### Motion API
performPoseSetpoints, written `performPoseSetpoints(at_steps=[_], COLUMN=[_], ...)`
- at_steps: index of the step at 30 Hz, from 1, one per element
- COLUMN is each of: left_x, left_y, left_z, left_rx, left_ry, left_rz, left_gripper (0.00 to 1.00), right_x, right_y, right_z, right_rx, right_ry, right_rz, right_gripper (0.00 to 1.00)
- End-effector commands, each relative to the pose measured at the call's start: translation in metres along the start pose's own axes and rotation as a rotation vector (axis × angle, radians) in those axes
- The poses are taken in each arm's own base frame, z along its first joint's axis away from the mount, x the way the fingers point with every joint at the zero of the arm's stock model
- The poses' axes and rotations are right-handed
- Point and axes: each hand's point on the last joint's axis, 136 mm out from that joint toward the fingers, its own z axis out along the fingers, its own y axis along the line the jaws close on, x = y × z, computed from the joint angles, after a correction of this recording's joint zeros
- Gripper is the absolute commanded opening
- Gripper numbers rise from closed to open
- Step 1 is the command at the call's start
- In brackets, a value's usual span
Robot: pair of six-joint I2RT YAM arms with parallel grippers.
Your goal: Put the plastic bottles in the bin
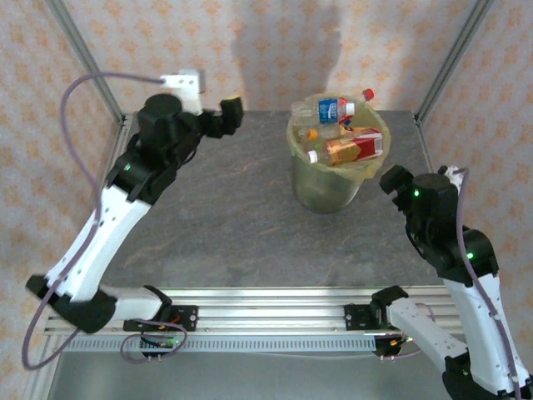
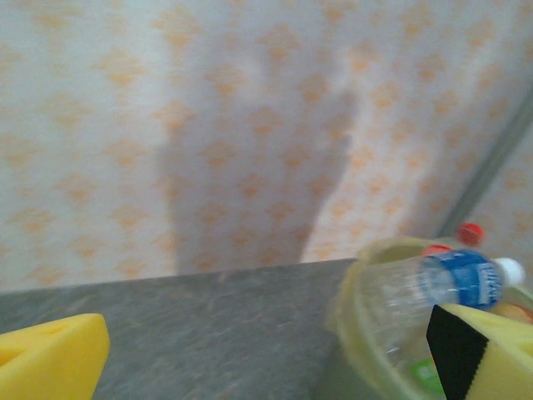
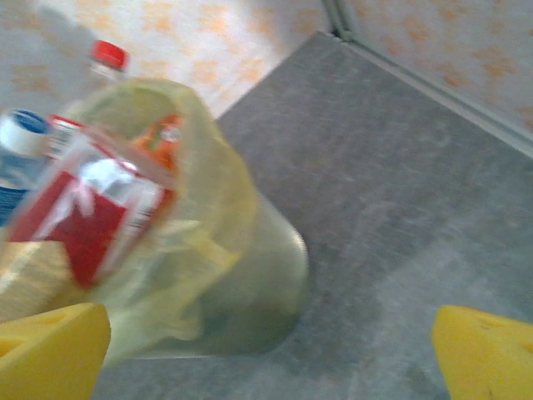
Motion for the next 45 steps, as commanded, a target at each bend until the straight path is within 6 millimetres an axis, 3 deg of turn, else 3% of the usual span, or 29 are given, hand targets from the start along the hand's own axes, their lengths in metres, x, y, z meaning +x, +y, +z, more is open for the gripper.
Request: performPoseSetpoints(at_steps=[1,7,17,23,27,38,45], left_x=[0.008,0.069,0.143,0.189,0.210,0.241,0.257], left_y=[0.053,0.120,0.200,0.226,0.240,0.257,0.263], left_z=[-0.030,-0.076,-0.124,-0.110,-0.100,-0.081,-0.067], left_rx=[-0.208,-0.466,-0.855,-0.911,-0.960,-0.914,-0.831], left_ry=[-0.088,-0.082,-0.056,-0.012,0.036,0.002,-0.024], left_rz=[-0.102,-0.152,-0.084,-0.114,-0.101,-0.041,0.008], left_gripper=[1.00,1.00,1.00,1.00,1.00,1.00,1.00], right_x=[0.011,0.028,0.029,0.028,0.031,0.048,0.067], right_y=[-0.042,-0.078,-0.095,-0.103,-0.106,-0.093,-0.066], right_z=[0.007,0.028,0.055,0.067,0.077,0.117,0.146], right_rx=[0.154,0.311,0.402,0.460,0.483,0.372,0.175], right_ry=[-0.041,-0.091,-0.248,-0.337,-0.371,-0.430,-0.436], right_rz=[-0.019,-0.058,-0.041,-0.081,-0.124,-0.230,-0.365], right_gripper=[0.99,0.99,0.99,0.99,0.99,0.99,0.99])
